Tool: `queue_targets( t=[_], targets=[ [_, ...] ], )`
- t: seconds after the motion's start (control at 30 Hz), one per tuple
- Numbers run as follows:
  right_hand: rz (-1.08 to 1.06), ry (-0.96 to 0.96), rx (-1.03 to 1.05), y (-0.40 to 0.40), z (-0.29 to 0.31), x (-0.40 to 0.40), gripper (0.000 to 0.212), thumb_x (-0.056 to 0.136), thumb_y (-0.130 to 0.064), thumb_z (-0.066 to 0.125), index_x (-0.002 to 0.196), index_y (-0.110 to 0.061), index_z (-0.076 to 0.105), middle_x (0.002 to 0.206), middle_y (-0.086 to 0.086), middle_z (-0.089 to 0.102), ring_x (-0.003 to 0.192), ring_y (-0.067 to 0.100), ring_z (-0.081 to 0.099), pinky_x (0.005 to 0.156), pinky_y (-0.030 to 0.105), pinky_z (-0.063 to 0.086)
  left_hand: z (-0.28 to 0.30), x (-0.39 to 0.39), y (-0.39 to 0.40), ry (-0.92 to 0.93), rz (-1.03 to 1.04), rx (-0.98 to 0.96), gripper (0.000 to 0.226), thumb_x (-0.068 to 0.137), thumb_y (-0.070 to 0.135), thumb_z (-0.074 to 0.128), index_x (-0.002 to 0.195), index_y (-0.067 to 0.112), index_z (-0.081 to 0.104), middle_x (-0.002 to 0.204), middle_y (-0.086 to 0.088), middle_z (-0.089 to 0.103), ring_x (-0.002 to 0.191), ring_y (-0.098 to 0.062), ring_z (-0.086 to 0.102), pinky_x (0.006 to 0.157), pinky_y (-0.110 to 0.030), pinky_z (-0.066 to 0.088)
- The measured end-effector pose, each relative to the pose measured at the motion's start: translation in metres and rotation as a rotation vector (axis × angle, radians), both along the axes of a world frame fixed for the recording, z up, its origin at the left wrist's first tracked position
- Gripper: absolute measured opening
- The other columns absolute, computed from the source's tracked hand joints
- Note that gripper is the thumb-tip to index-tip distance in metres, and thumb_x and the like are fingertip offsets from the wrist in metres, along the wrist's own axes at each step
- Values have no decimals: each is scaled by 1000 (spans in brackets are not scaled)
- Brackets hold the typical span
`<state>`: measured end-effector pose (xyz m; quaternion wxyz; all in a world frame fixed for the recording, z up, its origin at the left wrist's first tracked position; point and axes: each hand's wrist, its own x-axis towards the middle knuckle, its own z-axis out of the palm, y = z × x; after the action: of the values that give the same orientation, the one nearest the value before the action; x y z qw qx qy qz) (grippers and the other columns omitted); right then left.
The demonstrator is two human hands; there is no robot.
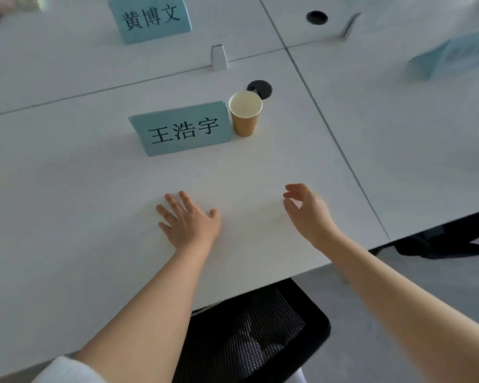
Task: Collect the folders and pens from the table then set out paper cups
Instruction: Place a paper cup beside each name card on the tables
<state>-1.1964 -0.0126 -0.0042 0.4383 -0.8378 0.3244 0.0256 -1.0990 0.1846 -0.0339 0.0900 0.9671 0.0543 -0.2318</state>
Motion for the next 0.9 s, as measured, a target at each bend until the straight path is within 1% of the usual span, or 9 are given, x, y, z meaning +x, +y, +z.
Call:
queue_targets(
  t=[0.07,0.13,0.2,0.27,0.4,0.53,0.63,0.77,0.9],
  targets=[
    [-1,18,13,1,3,-16,32,95,-15,51,127,-13,53,117,0,66,115,18,57,84,23,38,6,-6,-3,83,-4,1,80,92,44,51,156,16,11,165,-7,-4,150,-38,-2,116,-51,20],
    [-32,12,29,-7,19,-45,31,96,-15,51,127,-12,53,115,-1,65,117,17,56,91,26,41,23,-27,-17,108,-64,-5,67,94,37,51,150,14,25,163,-7,12,148,-37,11,110,-48,31],
    [-43,13,44,-18,31,-75,31,96,-16,50,127,-13,53,112,-3,65,117,15,56,95,29,44,36,-50,-33,82,-131,5,49,94,32,50,137,10,40,151,-10,35,138,-34,32,101,-43,39],
    [-53,-4,49,-34,44,-108,30,96,-17,50,126,-15,54,110,-7,64,116,12,56,96,30,45,49,-75,-55,45,-184,-12,41,93,29,49,129,9,45,139,-11,47,129,-32,43,95,-41,43],
    [-101,-38,30,-84,62,-181,27,96,-17,52,122,-20,56,108,-10,64,102,15,63,87,35,54,70,-135,-117,-15,-257,-93,41,94,25,46,132,12,46,136,-8,52,125,-30,47,90,-40,46],
    [-147,-94,-4,-140,79,-253,18,94,-13,55,110,-19,62,109,-13,62,102,14,62,91,34,51,83,-206,-193,-76,-316,-212,39,94,24,46,132,14,47,133,-5,56,122,-27,48,87,-40,48],
    [-196,-95,20,-182,90,-303,16,95,-14,54,106,-22,61,115,-9,63,96,18,65,83,35,53,88,-260,-252,-101,-345,-312,36,94,23,47,130,16,50,127,-3,60,117,-25,50,82,-37,49],
    [-257,-112,38,-235,101,-354,24,96,-13,52,116,-24,57,114,-8,64,94,19,67,75,30,52,89,-318,-320,-118,-368,-424,34,92,21,48,126,18,53,119,0,63,110,-21,56,81,-38,54],
    [-350,-141,48,-287,106,-382,25,96,-14,52,117,-27,57,108,-12,66,95,16,66,66,24,51,88,-351,-371,-107,-414,-453,31,93,20,47,123,19,53,112,4,64,107,-18,52,78,-35,51]
  ],
)
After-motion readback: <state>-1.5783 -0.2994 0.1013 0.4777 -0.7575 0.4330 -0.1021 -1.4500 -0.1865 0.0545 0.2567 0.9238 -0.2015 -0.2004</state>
